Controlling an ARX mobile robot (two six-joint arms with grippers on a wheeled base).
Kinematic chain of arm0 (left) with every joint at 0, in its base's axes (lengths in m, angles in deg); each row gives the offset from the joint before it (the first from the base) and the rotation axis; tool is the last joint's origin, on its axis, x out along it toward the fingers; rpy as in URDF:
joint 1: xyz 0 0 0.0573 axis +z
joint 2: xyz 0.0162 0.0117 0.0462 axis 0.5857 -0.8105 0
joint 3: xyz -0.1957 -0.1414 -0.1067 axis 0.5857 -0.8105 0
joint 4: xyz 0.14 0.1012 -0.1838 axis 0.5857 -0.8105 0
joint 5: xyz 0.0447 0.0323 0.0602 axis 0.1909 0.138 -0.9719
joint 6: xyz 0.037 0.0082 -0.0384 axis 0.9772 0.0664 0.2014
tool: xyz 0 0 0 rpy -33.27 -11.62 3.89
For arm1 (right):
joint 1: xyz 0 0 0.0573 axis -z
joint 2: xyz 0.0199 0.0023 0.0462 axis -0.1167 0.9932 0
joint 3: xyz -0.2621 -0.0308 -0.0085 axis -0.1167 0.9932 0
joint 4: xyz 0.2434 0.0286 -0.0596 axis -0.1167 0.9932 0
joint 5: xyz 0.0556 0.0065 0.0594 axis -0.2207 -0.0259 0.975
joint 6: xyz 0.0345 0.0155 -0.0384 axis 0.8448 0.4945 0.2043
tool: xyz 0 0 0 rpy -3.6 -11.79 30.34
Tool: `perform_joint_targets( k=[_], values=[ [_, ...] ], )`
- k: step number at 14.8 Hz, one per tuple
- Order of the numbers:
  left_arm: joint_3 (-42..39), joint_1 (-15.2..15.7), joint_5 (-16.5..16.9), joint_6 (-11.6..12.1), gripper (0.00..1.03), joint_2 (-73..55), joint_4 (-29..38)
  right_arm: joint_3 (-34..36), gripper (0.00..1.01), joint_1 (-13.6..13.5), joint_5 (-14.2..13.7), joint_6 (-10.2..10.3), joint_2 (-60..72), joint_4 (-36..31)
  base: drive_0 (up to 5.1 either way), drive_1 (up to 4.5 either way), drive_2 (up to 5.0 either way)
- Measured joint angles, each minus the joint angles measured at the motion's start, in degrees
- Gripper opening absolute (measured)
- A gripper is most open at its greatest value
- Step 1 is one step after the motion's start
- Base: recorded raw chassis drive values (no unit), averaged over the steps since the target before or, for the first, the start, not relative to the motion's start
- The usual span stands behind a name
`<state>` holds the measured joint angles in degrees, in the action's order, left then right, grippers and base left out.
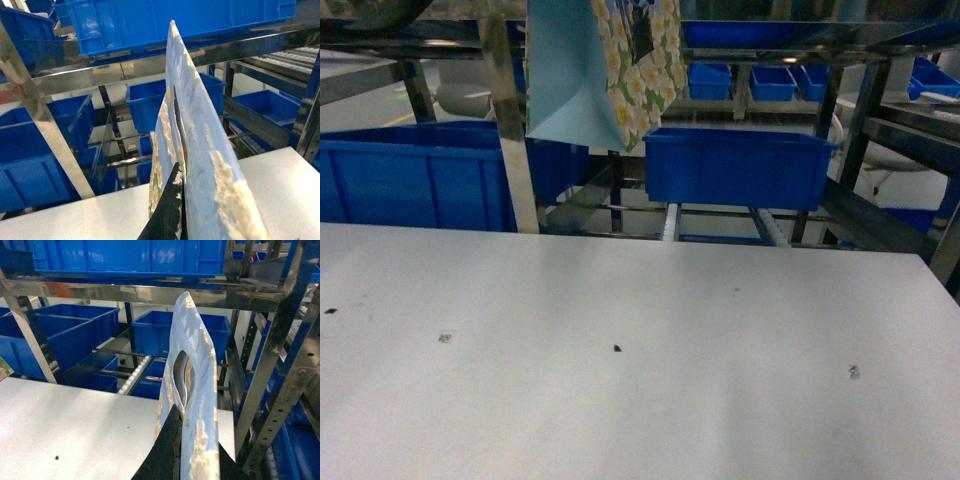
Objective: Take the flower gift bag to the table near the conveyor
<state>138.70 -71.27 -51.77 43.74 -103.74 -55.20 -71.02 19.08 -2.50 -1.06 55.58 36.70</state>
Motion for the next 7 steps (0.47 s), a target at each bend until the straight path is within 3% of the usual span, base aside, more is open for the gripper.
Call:
perform_joint_targets(
  k=[7],
  values=[
    [-0.04, 0.0, 0.0, 0.0, 0.02, 0.02, -0.09, 0.0, 0.02, 0.0, 0.0, 0.0, -0.2, 0.15, -4.9, 3.31, 1.5]
  ],
)
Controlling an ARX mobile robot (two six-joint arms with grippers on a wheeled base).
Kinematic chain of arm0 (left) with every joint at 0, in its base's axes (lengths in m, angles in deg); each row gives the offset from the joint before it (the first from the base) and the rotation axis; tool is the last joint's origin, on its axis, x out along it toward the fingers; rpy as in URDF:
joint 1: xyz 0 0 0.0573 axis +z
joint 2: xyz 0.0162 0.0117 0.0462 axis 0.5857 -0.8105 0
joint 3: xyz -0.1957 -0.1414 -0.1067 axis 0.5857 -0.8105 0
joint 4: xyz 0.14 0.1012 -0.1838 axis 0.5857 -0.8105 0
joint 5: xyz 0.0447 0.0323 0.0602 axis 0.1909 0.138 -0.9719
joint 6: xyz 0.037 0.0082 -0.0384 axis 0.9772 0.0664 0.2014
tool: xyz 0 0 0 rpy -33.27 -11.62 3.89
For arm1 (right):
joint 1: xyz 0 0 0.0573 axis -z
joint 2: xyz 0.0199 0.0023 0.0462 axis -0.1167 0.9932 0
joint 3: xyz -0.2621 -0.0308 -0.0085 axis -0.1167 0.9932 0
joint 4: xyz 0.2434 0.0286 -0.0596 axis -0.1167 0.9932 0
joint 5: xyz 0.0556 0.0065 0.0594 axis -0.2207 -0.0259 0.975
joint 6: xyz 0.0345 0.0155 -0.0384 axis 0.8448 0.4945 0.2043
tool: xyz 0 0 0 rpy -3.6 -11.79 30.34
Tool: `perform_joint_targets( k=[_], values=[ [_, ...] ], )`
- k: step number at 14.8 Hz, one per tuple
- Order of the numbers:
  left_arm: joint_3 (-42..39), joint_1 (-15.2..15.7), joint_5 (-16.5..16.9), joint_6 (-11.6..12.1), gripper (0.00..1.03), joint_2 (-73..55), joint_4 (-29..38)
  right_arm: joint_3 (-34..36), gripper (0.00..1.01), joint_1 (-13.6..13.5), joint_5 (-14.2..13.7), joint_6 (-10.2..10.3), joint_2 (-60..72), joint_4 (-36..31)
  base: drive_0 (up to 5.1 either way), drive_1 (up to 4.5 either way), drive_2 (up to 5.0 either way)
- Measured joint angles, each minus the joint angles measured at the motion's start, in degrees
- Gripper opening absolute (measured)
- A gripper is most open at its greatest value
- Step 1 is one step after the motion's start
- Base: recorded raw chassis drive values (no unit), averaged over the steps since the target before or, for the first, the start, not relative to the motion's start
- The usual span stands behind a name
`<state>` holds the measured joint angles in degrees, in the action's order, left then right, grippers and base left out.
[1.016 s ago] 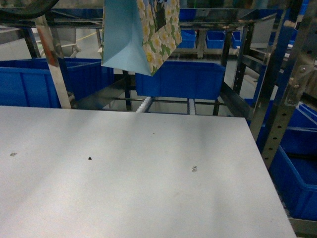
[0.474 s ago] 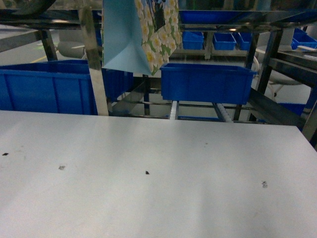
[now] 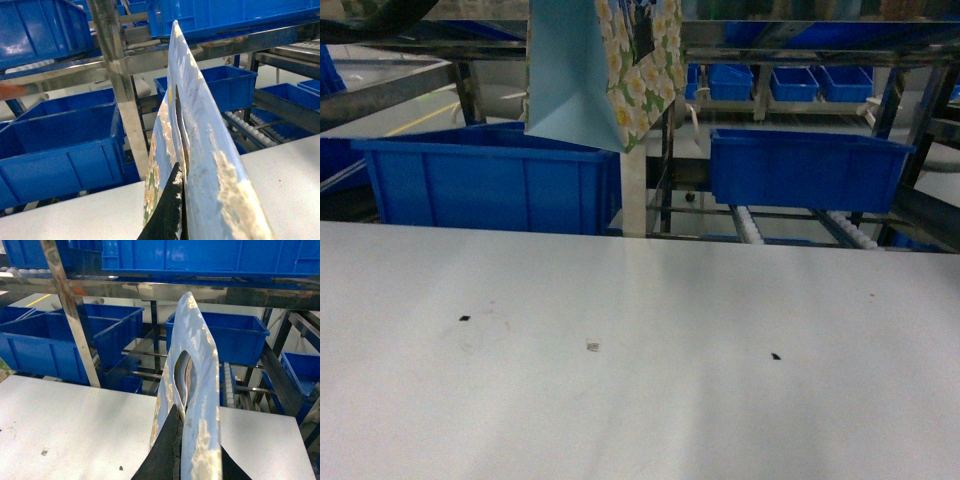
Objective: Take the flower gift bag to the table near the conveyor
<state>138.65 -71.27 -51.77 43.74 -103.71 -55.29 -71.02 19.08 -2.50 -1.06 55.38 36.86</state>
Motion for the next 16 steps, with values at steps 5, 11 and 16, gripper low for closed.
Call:
perform_joint_targets(
  k=[5, 11, 16],
  values=[
    [0.0, 0.0, -0.02, 0.0, 0.02, 0.0, -0.04, 0.04, 0.02, -0.02, 0.0, 0.0, 0.09, -0.07, -5.0, 2.47, 2.5],
    [0.0, -0.28, 0.37, -0.02, 0.02, 0.0, 0.07, 0.04, 0.02, -0.31, 0.0, -0.02, -0.02, -0.07, -5.0, 2.47, 2.5],
    [-0.09, 0.9, -0.68, -0.09, 0.02, 0.0, 0.22, 0.04, 0.02, -0.33, 0.42, 0.0, -0.02, -0.09, -5.0, 2.47, 2.5]
  ],
)
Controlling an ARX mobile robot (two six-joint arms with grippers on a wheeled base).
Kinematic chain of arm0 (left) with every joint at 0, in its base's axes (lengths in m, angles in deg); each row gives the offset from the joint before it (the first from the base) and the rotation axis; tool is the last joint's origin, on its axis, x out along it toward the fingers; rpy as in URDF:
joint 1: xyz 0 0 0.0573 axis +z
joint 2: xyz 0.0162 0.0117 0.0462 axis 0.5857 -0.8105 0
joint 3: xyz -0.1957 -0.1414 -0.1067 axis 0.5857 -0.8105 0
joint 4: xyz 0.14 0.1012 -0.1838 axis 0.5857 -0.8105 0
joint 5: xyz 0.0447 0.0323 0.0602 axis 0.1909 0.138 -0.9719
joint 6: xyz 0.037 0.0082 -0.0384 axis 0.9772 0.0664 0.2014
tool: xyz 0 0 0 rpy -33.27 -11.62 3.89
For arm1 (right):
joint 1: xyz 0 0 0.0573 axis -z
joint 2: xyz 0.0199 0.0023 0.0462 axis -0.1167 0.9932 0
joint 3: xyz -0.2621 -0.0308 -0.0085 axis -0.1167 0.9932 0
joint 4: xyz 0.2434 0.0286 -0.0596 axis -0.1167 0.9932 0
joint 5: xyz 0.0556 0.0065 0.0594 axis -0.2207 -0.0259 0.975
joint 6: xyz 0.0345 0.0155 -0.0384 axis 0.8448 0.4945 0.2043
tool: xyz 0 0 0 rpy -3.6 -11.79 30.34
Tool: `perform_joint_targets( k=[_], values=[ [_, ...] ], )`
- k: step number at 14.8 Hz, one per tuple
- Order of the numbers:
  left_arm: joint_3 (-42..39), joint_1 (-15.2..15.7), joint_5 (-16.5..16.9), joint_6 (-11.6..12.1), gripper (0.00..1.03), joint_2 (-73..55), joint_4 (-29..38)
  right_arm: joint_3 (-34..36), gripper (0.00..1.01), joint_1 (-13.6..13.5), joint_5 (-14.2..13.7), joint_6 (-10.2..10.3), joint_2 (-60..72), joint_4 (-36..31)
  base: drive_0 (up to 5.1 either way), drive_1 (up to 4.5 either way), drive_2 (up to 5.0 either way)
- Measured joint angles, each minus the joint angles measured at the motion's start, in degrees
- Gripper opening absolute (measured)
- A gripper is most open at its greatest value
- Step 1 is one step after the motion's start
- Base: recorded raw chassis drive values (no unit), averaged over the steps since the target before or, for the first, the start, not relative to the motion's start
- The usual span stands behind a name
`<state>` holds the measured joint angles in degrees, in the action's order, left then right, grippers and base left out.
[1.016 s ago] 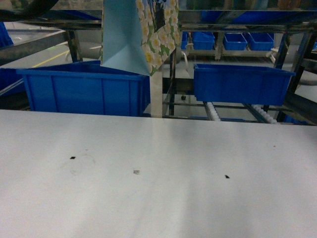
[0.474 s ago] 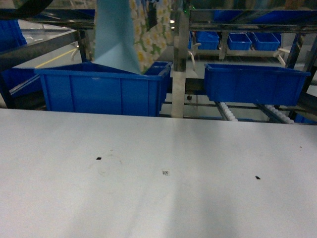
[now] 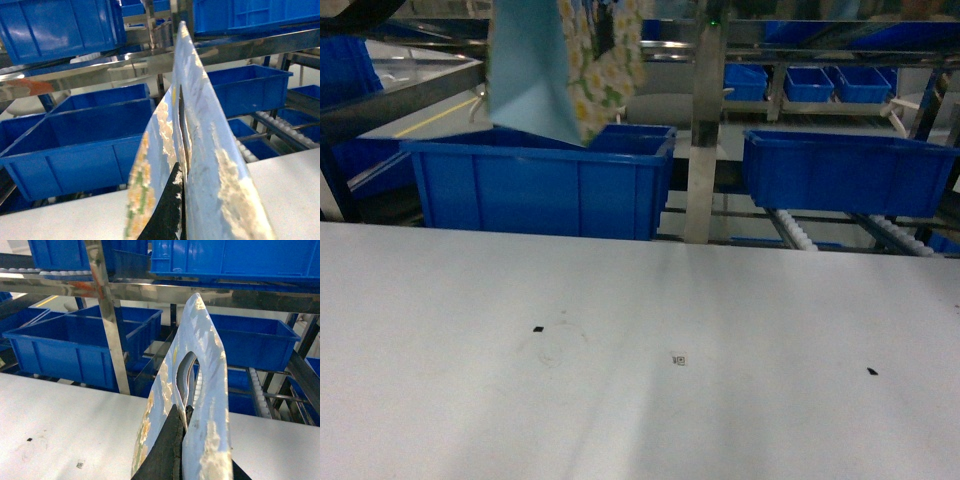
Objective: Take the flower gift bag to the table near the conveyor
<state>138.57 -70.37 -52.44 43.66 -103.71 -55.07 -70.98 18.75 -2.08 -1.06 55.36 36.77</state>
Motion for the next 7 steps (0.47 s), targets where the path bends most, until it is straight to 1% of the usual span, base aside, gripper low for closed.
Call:
perform_joint_targets(
  k=[2, 3, 4, 6, 7],
  values=[
    [0.0, -0.66, 0.31, 0.02, 0.02, 0.0, -0.26, 0.0, 0.02, 0.0, -0.09, -0.02, 0.0, 0.02, -5.0, 2.47, 2.5],
    [0.0, -0.9, 0.72, -0.02, 0.02, 0.0, -0.22, 0.0, 0.02, -0.57, -0.57, 0.2, 0.26, -1.18, -5.0, 2.47, 2.5],
    [0.0, -0.92, 0.96, -0.07, 0.02, 0.0, -0.13, 0.0, 0.02, -1.81, -2.01, 0.79, 1.25, -3.54, 0.0, 0.0, 0.0],
    [0.0, -1.01, 0.94, -0.04, 0.02, 0.0, -0.2, 0.85, 0.02, -5.05, -3.74, 3.56, 4.87, -10.23, 0.0, 0.0, 0.0],
    [0.0, -0.9, 0.66, -0.04, 0.02, 0.0, -0.17, 2.6, 0.02, -5.49, -3.69, 4.7, 6.58, -13.88, 0.0, 0.0, 0.0]
  ],
)
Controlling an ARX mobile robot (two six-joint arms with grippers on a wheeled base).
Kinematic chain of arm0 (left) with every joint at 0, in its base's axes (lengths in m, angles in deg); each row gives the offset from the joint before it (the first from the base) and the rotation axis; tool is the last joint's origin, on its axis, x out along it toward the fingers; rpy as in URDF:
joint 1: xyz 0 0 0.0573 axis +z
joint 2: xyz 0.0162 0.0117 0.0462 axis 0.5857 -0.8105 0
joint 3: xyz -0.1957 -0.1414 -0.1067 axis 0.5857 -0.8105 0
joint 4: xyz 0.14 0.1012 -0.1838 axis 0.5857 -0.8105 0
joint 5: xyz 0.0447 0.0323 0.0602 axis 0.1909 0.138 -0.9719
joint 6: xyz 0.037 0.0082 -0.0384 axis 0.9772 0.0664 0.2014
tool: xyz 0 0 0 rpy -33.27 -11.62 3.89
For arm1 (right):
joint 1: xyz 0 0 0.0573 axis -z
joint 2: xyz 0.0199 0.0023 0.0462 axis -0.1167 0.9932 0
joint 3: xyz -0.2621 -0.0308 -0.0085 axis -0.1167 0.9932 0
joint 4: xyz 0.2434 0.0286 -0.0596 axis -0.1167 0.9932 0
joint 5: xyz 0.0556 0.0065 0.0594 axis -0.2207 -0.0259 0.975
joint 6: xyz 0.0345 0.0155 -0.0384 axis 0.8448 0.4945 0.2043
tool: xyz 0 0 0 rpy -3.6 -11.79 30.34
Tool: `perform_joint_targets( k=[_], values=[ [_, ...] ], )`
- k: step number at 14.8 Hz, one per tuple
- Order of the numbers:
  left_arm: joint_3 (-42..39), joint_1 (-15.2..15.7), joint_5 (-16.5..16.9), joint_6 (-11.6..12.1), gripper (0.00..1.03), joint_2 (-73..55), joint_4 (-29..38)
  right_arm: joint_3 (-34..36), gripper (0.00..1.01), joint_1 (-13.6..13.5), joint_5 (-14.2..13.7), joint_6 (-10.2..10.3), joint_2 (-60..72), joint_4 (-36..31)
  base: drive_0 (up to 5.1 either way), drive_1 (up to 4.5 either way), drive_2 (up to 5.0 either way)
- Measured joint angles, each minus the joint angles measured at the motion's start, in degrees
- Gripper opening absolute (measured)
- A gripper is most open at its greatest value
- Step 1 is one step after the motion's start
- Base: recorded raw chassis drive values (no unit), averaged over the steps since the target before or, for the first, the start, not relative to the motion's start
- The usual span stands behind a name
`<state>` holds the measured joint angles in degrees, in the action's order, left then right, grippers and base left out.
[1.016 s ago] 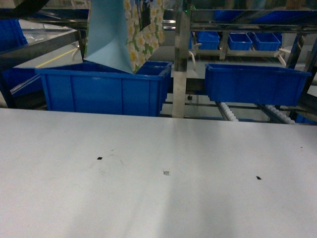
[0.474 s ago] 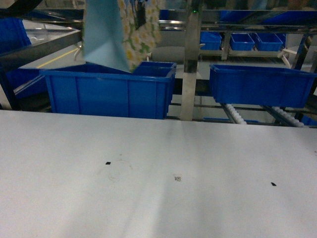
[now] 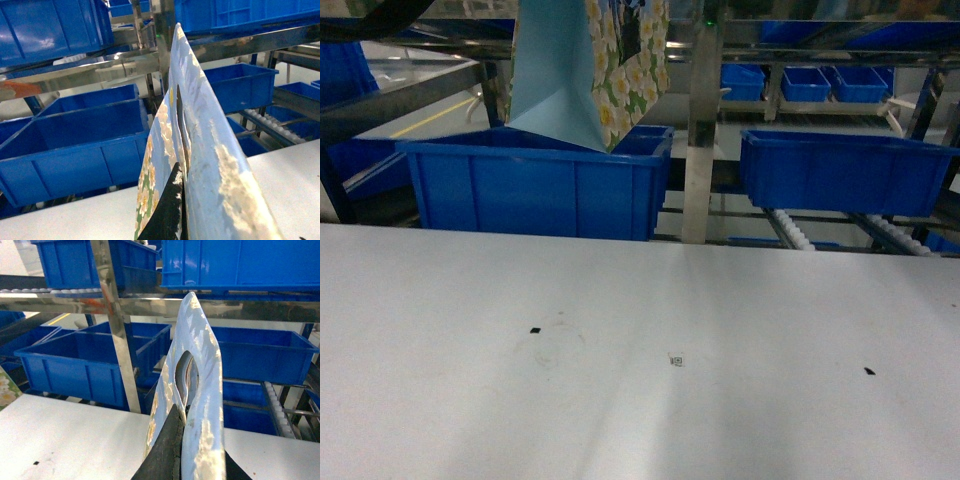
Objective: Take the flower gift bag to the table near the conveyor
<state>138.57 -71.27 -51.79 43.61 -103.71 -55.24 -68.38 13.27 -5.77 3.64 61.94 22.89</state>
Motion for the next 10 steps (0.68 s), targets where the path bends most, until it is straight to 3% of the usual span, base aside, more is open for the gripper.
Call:
perform_joint_targets(
  k=[3, 5, 6, 10],
  values=[
    [0.0, 0.09, 0.0, 0.0, 0.02, 0.0, 0.0, 6.43, 0.02, -2.08, -2.86, -1.38, 5.38, -8.04, 0.0, 0.0, 0.0],
    [0.0, -0.02, 0.13, -0.02, 0.02, 0.0, -0.02, 11.96, 0.02, -2.05, -3.74, -3.13, 8.94, -12.11, 0.0, 0.0, 0.0],
    [0.0, 0.0, 0.09, -0.02, 0.02, 0.0, 0.0, 14.75, 0.02, -2.05, -4.33, -5.01, 11.39, -16.72, 0.0, 0.0, 0.0],
    [0.0, 0.0, 0.04, -0.02, 0.02, 0.0, 0.02, 16.92, 0.02, 0.02, -4.66, -7.32, 20.28, -24.59, 0.0, 0.0, 0.0]
  ],
)
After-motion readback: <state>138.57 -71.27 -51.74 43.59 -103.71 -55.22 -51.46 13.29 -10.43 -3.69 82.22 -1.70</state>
